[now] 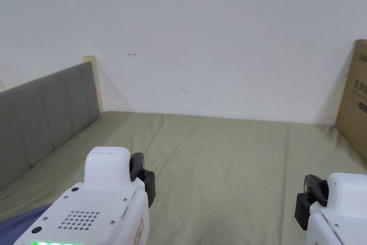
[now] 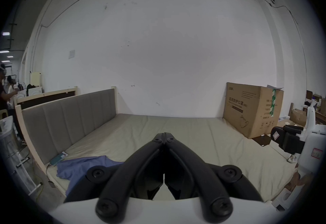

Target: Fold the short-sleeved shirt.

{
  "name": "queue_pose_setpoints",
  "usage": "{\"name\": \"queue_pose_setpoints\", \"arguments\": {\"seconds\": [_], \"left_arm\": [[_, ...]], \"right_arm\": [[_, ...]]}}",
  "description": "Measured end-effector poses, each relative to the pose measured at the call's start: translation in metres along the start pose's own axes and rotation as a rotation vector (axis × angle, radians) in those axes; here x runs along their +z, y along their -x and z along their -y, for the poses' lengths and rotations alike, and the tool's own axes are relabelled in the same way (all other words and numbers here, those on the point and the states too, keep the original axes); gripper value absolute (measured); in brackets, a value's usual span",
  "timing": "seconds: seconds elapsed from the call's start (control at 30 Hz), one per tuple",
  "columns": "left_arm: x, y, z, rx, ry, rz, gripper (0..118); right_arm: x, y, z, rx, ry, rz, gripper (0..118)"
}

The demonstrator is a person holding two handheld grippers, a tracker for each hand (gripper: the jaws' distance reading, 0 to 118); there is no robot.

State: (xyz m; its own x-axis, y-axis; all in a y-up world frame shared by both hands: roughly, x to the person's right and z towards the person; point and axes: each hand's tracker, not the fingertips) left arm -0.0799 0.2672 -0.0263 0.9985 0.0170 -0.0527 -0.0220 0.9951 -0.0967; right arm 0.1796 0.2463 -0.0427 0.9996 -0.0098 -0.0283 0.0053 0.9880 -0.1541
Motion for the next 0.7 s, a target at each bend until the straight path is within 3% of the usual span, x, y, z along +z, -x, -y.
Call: {"name": "queue_pose_setpoints", "arguments": {"seconds": [0.2,0.47,0.7], "left_arm": [[0.027,0.052,-0.007,0.017,-0.02,-0.169,0],[0.067,0.114,-0.003,0.044,-0.011,-0.389,0],[0.055,0.143,0.013,0.084,0.042,-0.436,0]], "right_arm": [[-0.023,0.046,0.004,0.053,0.002,-0.19,0],[-0.039,0.116,0.011,0.063,0.037,-0.425,0],[-0.054,0.136,0.024,0.068,0.096,-0.475,0]]}}
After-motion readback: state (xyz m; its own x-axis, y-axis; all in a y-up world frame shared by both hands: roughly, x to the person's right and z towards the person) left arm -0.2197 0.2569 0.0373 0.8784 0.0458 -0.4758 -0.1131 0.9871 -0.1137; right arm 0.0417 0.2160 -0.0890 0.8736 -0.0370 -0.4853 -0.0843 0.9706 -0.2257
